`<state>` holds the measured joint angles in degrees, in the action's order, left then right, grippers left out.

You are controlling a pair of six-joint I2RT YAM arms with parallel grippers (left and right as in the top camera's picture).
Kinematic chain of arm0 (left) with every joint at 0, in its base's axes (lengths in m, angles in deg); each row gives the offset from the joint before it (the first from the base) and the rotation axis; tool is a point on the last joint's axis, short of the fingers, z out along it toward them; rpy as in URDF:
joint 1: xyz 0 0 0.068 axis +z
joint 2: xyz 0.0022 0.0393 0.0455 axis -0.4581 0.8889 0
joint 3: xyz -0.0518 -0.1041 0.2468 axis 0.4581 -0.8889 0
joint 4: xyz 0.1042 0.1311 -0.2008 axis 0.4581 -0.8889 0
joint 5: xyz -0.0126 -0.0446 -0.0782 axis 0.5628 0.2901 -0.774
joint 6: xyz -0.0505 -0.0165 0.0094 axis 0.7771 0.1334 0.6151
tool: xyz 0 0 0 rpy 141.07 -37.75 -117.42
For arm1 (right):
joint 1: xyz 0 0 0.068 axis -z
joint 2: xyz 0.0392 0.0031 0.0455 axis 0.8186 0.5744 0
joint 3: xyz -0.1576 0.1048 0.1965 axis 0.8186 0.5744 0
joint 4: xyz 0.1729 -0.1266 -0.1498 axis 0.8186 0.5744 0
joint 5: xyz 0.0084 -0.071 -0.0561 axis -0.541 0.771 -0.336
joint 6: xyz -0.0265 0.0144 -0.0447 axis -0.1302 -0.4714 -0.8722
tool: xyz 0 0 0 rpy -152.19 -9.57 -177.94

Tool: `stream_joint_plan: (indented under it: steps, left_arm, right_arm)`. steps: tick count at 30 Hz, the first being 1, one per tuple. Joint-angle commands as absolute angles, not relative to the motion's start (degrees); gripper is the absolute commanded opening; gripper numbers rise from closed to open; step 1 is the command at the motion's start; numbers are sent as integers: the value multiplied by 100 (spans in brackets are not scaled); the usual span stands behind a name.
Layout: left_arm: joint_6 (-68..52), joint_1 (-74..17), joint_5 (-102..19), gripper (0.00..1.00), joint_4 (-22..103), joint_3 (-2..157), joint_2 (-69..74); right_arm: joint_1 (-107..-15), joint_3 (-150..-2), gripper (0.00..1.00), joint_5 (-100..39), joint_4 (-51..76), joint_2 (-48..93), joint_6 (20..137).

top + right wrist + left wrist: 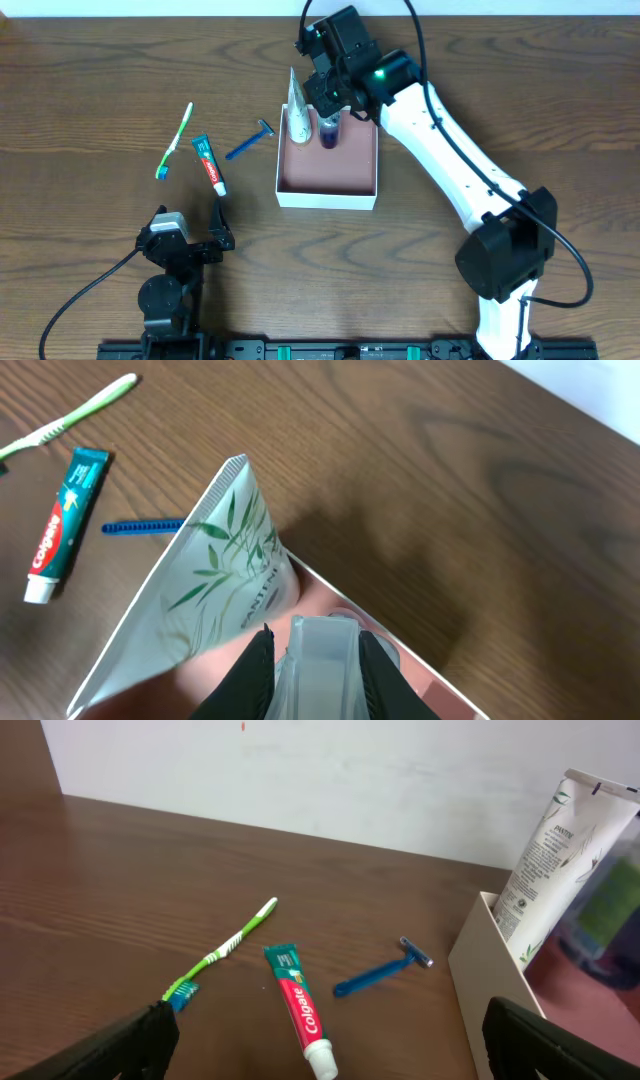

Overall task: Pack container
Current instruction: 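Carry the pump bottle into the box beside the tube, then lower the pump bottle into the box and open the right gripper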

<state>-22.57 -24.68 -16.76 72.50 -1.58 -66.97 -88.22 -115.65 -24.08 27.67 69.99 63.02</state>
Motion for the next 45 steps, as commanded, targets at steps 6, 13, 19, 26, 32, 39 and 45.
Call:
stream_joint_plan:
  steps: [6,13,19,26,32,39,45]
  left_arm:
    - [-2334,-2450,-1630,98,7036,-248,-6710]
    - [-2334,-2450,-1630,98,7036,-248,-6710]
    - [-2334,-2450,-1630,98,7036,-248,-6710]
    - [-2334,-2450,-1630,98,7036,-248,-6710]
    - [-2334,-2450,-1630,98,7036,-248,-6710]
    - [-2334,-2450,-1630,98,7036,-248,-6710]
    - [-2334,-2450,-1630,98,7036,-248,-6710]
  right_arm:
    - [-8940,-11661,1,-2411,2542,7106,6292]
    - [-8951,-11661,1,-2389,2410,7259,6278]
    - [-8951,-11661,1,-2391,2349,7460,6276]
    - [-8951,-11661,1,-2391,2194,7491,6278]
    - [-8951,-11661,1,-2391,2115,7504,6281]
    - [-8953,-11661,1,-2391,2126,7556,6281]
    - [-8953,-11661,2,-2391,2126,7565,6278]
